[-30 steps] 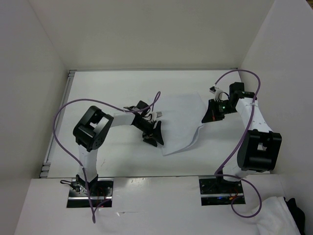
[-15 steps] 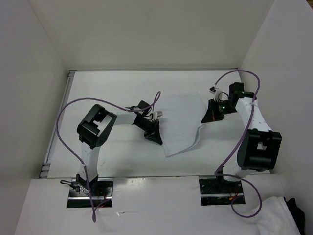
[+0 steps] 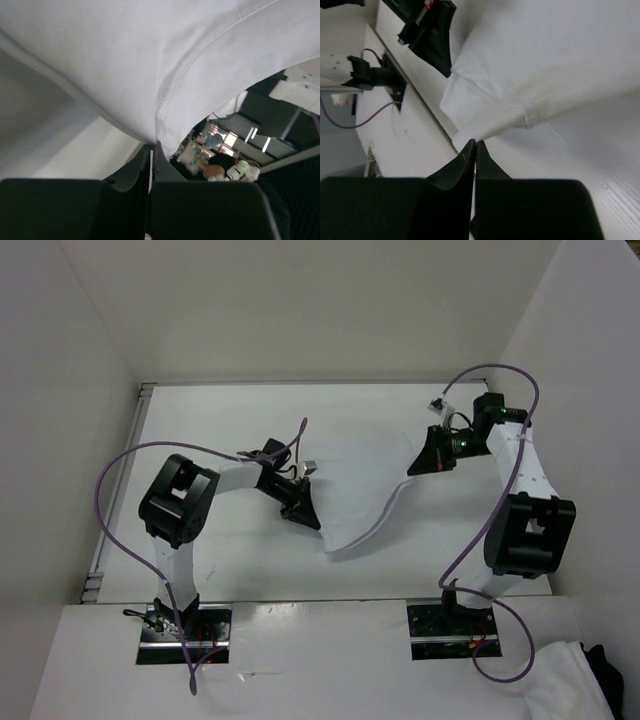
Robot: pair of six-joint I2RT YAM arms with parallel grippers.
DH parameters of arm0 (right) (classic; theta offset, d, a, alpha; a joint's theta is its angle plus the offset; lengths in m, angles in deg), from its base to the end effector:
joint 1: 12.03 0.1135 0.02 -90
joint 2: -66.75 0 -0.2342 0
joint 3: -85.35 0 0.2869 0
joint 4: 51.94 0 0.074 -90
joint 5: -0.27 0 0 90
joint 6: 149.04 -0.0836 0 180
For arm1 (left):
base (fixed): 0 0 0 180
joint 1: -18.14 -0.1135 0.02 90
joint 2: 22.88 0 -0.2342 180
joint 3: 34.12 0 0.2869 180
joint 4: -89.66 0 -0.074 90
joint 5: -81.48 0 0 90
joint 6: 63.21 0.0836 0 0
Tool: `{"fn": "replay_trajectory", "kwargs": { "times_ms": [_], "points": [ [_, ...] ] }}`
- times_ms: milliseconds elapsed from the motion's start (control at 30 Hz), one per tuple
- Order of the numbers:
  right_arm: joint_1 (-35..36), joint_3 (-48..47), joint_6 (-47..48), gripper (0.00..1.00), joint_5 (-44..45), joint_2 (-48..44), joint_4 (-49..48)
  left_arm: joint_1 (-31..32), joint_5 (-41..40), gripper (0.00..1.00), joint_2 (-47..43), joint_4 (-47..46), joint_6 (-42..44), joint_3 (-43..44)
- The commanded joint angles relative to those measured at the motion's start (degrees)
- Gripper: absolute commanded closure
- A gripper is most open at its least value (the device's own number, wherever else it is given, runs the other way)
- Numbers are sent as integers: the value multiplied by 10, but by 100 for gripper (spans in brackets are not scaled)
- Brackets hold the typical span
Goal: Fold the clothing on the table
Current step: Fold the skirt
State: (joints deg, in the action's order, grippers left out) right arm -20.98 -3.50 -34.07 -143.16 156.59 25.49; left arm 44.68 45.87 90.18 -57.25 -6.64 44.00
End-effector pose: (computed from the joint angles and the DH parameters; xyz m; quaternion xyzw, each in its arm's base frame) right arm 0.3375 0.0148 0.2215 -0.1687 0.8737 0.4015 0.2167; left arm 0.3211 -0.2363 0.0509 -0.0345 -0.8768 0.4733 0.0774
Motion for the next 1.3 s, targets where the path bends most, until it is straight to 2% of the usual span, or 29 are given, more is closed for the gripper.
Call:
{"fn": "replay_trajectory", "kwargs": {
  "times_ms": [0,167,300,367,467,500,533,600,633,867,933,1000,1267],
  "points": [
    [-15,-73,28,100,-101,48,70,-12,83,100,-14,45,12,29],
    [-37,-122,10,100,-149,111,74,-12,125,100,9,94,31,82],
    [-37,-158,-18,100,-165,141,38,-24,142,100,3,80,21,60],
    [-37,-179,-76,100,-171,147,0,-29,147,100,3,80,21,49],
    [-37,-187,-204,100,-171,147,-128,-29,164,100,3,85,32,27],
    [-37,-178,-247,100,-171,147,-226,-29,170,100,3,99,43,22],
    [-37,-165,-328,100,-160,147,-277,-29,170,100,10,106,50,22],
    [-31,-165,-386,100,-137,148,-381,-29,170,100,15,113,56,15],
    [-31,-176,-407,100,-127,157,-391,-29,170,100,21,113,56,15],
    [9,-207,-427,100,-77,246,-408,-24,170,100,47,97,28,58],
    [16,-220,-416,100,-77,258,-413,-24,170,97,53,83,9,64],
    [22,-220,-416,100,-56,274,-422,-24,170,87,59,61,-7,64],
    [44,-259,-442,100,29,329,-454,-47,177,81,87,4,-57,118]
  ]
}}
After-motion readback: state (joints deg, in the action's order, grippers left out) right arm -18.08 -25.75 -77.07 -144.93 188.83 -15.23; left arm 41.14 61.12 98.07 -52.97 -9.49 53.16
